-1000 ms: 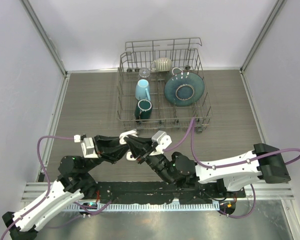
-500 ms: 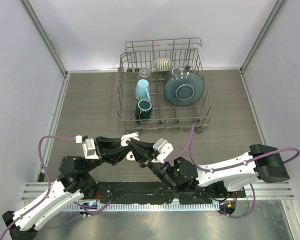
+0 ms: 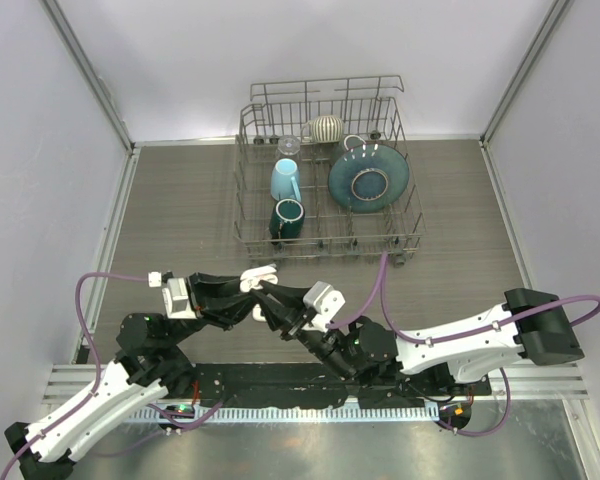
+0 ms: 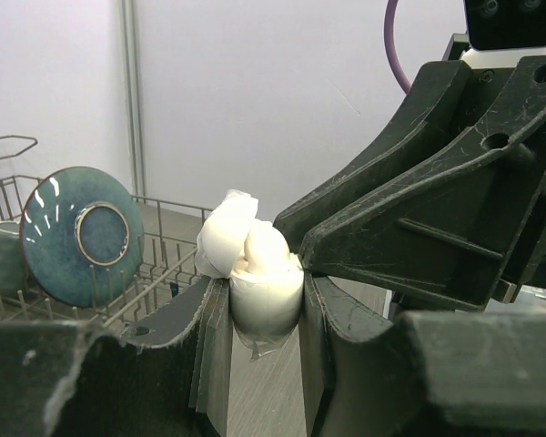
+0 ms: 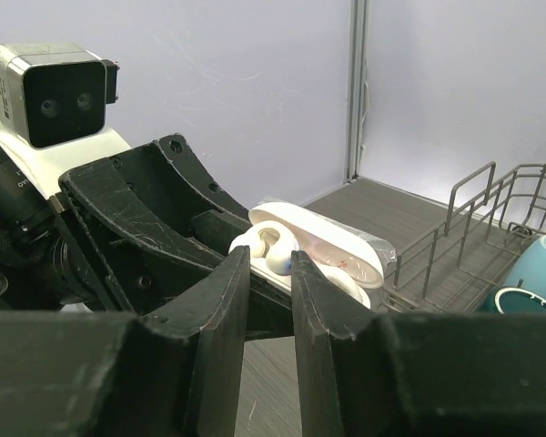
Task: Insert the wireless bluetooth earbuds into the charging case
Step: Place the earbud in the charging case, then close the charging case.
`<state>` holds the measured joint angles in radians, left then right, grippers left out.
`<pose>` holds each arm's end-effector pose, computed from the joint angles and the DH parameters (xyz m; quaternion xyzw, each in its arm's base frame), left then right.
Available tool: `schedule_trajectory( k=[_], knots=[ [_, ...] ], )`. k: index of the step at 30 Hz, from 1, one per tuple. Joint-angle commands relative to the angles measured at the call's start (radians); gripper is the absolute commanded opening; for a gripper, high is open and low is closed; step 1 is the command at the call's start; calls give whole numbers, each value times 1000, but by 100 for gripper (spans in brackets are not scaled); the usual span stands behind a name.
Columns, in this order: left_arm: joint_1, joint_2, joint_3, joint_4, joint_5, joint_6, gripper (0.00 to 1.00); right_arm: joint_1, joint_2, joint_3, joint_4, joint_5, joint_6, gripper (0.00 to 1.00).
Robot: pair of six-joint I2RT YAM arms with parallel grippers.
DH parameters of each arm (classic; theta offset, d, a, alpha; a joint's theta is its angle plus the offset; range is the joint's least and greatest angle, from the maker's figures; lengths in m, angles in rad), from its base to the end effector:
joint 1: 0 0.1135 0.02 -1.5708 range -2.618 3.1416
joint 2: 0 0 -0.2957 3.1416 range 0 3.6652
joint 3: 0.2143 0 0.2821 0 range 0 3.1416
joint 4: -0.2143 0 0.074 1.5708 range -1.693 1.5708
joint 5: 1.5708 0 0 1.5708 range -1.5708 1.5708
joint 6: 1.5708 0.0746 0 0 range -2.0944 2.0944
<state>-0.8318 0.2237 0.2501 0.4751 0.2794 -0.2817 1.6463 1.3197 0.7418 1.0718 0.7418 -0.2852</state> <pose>0.0746 -0.1125 0.3164 0.2524 0.4531 -0.5105 0.6859 0.0258 0.3266 0.3608 -0.2161 0.5278 0.3590 0.7388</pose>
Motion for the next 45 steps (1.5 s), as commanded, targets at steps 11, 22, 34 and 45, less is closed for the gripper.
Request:
schedule_trajectory(
  k=[11, 22, 34, 45],
  knots=[
    [0, -23, 32, 77, -37, 22, 0, 15, -135, 36, -130, -131, 87, 41],
    [0, -11, 52, 42, -32, 45, 0, 15, -269, 73, -211, 108, 147, 49],
    [0, 46, 78, 51, 50, 49, 0, -308, -298, 402, -1110, 1, 711, 71],
    [2, 94, 103, 51, 109, 36, 0, -503, -137, 565, -1319, -334, 909, 76]
  ],
)
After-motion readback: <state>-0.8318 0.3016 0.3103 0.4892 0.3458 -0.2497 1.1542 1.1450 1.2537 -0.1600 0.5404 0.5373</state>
